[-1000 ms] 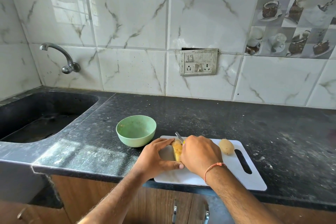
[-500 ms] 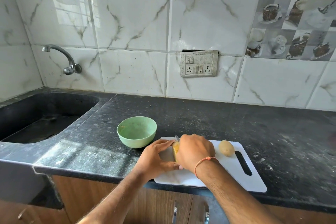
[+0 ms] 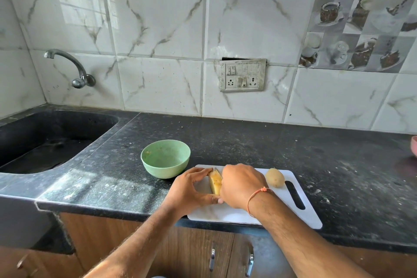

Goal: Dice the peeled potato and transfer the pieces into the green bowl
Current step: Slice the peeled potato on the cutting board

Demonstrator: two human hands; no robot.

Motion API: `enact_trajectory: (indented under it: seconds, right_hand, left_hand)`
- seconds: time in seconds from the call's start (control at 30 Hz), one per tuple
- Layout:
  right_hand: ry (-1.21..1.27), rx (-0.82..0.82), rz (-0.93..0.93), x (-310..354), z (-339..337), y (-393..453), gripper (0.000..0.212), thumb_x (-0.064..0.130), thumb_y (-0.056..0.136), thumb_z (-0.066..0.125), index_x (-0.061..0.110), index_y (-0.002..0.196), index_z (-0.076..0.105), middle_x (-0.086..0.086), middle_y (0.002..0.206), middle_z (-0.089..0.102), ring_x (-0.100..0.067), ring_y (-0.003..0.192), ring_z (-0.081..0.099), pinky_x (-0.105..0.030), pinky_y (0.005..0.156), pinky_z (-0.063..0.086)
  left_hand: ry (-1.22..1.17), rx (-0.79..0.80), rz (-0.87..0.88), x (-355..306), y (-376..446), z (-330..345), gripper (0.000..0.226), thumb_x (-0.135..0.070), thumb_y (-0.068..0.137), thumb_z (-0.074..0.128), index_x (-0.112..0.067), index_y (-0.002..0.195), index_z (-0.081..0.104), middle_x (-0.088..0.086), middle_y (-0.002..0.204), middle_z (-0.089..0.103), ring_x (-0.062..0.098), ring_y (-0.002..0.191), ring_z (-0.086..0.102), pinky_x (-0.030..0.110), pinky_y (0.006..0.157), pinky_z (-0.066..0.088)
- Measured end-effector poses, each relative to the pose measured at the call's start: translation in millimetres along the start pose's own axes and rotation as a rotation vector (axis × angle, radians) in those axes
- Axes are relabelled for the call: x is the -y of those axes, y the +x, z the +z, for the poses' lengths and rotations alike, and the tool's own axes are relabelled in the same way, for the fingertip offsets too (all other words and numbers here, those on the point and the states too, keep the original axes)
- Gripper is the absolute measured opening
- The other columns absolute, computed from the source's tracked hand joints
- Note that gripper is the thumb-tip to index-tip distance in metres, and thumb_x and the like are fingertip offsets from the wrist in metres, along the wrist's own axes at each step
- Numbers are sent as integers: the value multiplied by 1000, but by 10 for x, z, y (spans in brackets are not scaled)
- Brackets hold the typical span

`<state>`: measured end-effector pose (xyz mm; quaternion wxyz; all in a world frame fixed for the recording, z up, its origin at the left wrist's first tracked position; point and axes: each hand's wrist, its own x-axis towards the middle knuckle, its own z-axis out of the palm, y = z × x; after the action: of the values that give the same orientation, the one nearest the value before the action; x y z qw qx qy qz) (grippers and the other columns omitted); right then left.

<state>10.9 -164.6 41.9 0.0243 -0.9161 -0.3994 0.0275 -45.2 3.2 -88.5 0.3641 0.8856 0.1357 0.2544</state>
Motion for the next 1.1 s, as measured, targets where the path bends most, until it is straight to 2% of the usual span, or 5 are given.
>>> enact_trajectory:
  seconds: [0.13,0.37,0.67,0.87,1.1]
  right_hand:
    - [13,23,2,8,-17,12,24,28,90,68,18,112,68,-5,96,65,-29,89,60,-34,72,46]
    - [-9,-2,-35,-63,54,-235,27,31,106,44,18,120,63,-5,121,62,-31,116,59,-39,93,49]
    - [-40,-5,13,-110,83,-200,26,32,102,53,16,118,65,-5,116,63,-30,112,61,-33,80,44]
    - [-38,-49,-45,-102,123,-200,27,36,103,53,20,123,63,-3,121,63,-29,114,60,-34,82,46]
    - [-81,-17,-36,-73,84,-46,22,38,97,64,20,110,68,-3,93,62,-28,86,57,-33,71,43]
  left_hand:
    - [11,4,-6,-17,-13,-19,112,-87,46,85,-34,142,65,-29,134,60,-19,122,52,4,103,38]
    - [-28,-1,-20,2,-30,7,113,-81,44,91,-35,144,64,-34,131,60,-19,122,52,6,103,39]
    - [-55,-17,60,10,-51,-22,106,-64,59,96,-35,152,52,-36,140,50,-27,131,39,0,108,27]
    - [-39,-11,94,12,-57,-16,99,-69,63,92,-31,149,60,-27,144,55,-15,134,47,6,110,34]
    - [-38,-38,104,-34,-59,-57,90,-75,63,86,-30,139,69,-24,136,62,-16,127,53,2,104,34]
